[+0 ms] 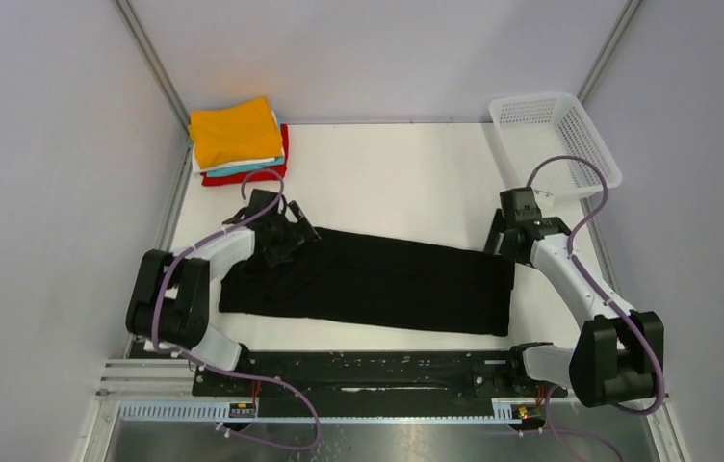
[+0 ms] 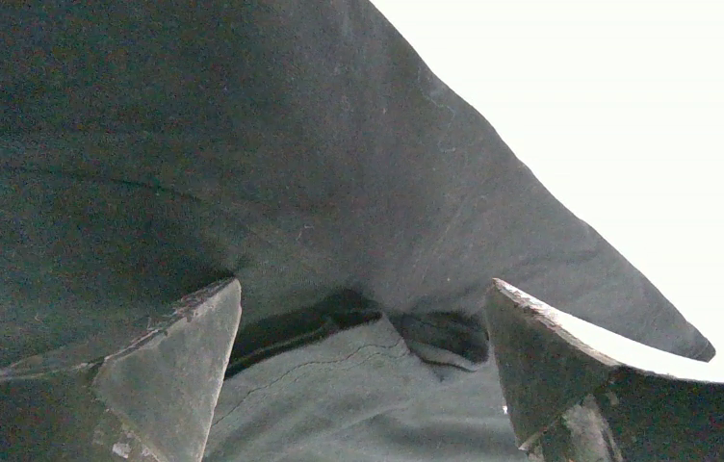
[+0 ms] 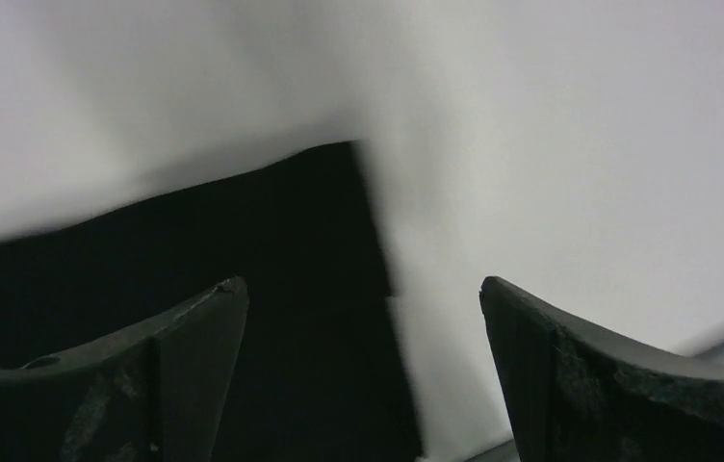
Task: Fold and stack the t-shirts
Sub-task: Fold the other side of the tshirt into a rectangle, then rotate the tshirt 85 degrees
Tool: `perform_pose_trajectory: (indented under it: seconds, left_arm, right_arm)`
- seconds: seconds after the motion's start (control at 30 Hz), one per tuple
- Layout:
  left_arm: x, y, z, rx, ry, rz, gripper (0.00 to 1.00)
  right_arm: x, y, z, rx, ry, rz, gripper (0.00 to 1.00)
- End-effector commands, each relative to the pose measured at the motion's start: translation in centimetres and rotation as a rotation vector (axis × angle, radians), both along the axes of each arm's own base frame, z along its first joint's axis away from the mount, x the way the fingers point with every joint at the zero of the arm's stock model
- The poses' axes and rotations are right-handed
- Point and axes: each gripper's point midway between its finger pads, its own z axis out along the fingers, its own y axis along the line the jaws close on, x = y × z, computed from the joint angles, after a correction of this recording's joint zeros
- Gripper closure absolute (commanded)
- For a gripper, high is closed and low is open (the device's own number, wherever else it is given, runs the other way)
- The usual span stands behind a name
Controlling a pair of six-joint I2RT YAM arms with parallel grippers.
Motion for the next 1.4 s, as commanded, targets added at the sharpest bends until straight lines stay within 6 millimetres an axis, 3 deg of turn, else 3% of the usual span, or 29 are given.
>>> perform_pose_trajectory:
  seconds: [0.0,0.03,0.1,0.23,0.3,0.37,0.5,0.6,0.7,0.8,0.87,1.03,1.13,1.23,1.37]
  left_arm:
    - [3.2,-1.5,-0.4,-0.004,0.01,-0.012,0.01]
    - [4.2,-2.5,-0.1,-0.009,-0.003,-0.027,0.01]
    - [7.0,-4.8,0.7,-0.01,-0.042,-0.061,0.01]
    - [11.6,-9.0,1.6,-0.029,-0.073,-0.117,0.01]
    - [13.8,-10.8,1.7,-0.053,-0.089,-0.139,0.01]
    - [16.4,-12.7,2.2,-0.109,-0.108,-0.16,0.01]
    - [21.9,-18.0,3.7,-0.194,-0.204,-0.224,0.01]
    - [26.0,-23.0,4.9,-0.301,-0.29,-0.279,0.01]
    - [29.4,-26.7,5.6,-0.494,-0.394,-0.253,0.01]
    - [31.8,-26.8,4.2,-0.582,-0.428,-0.129,0.01]
    - [32.7,-25.9,3.7,-0.564,-0.438,-0.079,0.01]
    - [35.6,-21.4,3.3,-0.432,-0.501,0.055,0.01]
    - [37.1,-19.7,4.4,-0.526,-0.532,0.079,0.01]
    - [37.4,-20.0,6.9,-0.565,-0.589,0.044,0.01]
    - [35.5,-21.7,14.5,-0.539,-0.707,-0.095,0.01]
  right_arm:
    - [4.2,14.5,-0.6,0.684,-0.193,0.429,0.01]
    - [4.1,17.0,-0.4,0.75,-0.191,0.514,0.0]
    - [4.1,19.2,-1.1,0.697,-0.141,0.6,0.01]
    - [4.1,19.7,-4.1,0.634,0.001,0.569,0.0]
    - [3.2,19.7,-6.1,0.629,0.076,0.534,0.01]
    - [1.5,20.1,-8.0,0.64,0.147,0.497,0.0]
    - [-3.1,23.5,-9.8,0.742,0.242,0.556,0.0]
    - [-5.9,26.2,-9.4,0.768,0.268,0.651,0.01]
    - [-7.8,29.6,-8.1,0.817,0.271,0.738,0.01]
    - [-9.3,33.4,-6.4,0.893,0.268,0.816,0.0]
    - [-9.8,34.7,-5.6,0.92,0.242,0.832,0.01]
    - [-9.7,33.5,-3.7,0.888,0.168,0.822,0.0]
    - [-9.1,33.2,-1.2,0.927,0.016,0.836,0.01]
    - [-7.1,31.9,0.1,0.858,-0.135,0.834,0.0]
    - [-3.5,28.9,1.5,0.589,-0.243,0.837,0.0]
